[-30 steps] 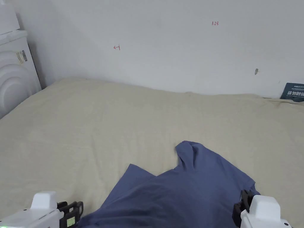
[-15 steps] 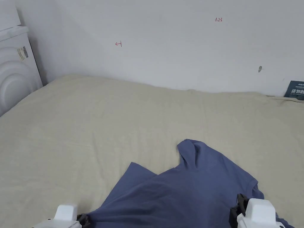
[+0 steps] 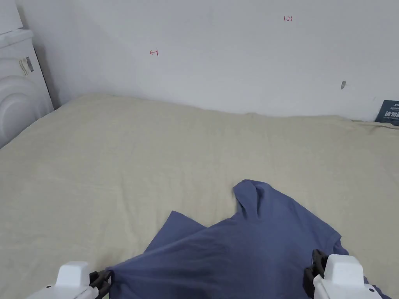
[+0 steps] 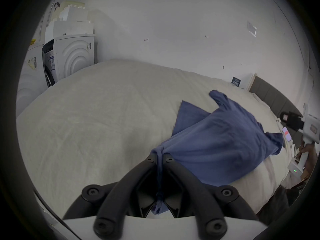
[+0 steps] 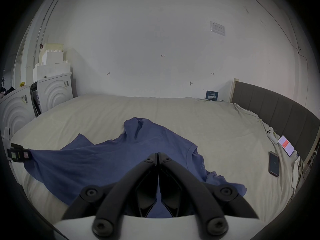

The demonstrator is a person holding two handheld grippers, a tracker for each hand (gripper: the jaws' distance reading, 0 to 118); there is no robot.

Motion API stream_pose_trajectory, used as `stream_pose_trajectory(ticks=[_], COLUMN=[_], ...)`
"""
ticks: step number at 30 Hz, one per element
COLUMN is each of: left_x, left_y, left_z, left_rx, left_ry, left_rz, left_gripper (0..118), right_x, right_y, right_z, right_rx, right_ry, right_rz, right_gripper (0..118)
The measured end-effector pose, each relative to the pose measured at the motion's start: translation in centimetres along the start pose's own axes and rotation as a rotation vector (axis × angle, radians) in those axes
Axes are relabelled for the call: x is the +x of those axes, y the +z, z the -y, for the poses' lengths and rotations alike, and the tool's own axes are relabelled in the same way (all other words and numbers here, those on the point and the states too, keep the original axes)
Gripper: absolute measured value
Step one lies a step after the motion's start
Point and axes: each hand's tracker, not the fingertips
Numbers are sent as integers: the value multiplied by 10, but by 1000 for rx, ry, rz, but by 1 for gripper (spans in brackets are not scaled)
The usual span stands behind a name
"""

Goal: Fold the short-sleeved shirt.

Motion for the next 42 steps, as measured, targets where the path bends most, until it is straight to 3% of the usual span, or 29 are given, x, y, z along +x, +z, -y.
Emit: stream_pose_trajectory(ticks=[9, 12, 15, 21, 25, 28, 31, 35, 39, 42], left_x=[46, 51, 37, 40, 39, 38, 38, 35, 36, 32], left_y=[14, 8, -12, -27, -33, -36, -38, -41, -44, -46], left_z=[-25, -24, -22, -22, -22, -22, -21, -16, -14, -10], left_rx=[6, -21, -45, -70, -84, -93, -102, -110, -122, -123], left_ry=[-17, -14, 10, 1, -2, 14, 15, 19, 14, 12], left_rz=[-41, -78, -84, -99, -108, -116, -123, -130, -133, -130], left_gripper=[0, 0, 0, 0, 0, 0, 0, 0, 0, 0], right_x=[35, 44, 45, 37, 29, 23, 25, 36, 42, 48], right_y=[-99, -149, -195, -275, -315, -339, -351, -344, -340, -335], right_z=[-51, -66, -80, -87, -87, -83, -74, -72, -66, -60], right_rx=[-117, -179, -244, -399, -424, -501, -596, -564, -607, -593], right_ry=[45, 55, 71, 79, 79, 131, 144, 62, 93, 68], right_rz=[-58, -67, -83, -136, -144, -150, -108, -124, -106, -109], right_gripper=[4, 22, 55, 74, 74, 74, 74, 74, 74, 73])
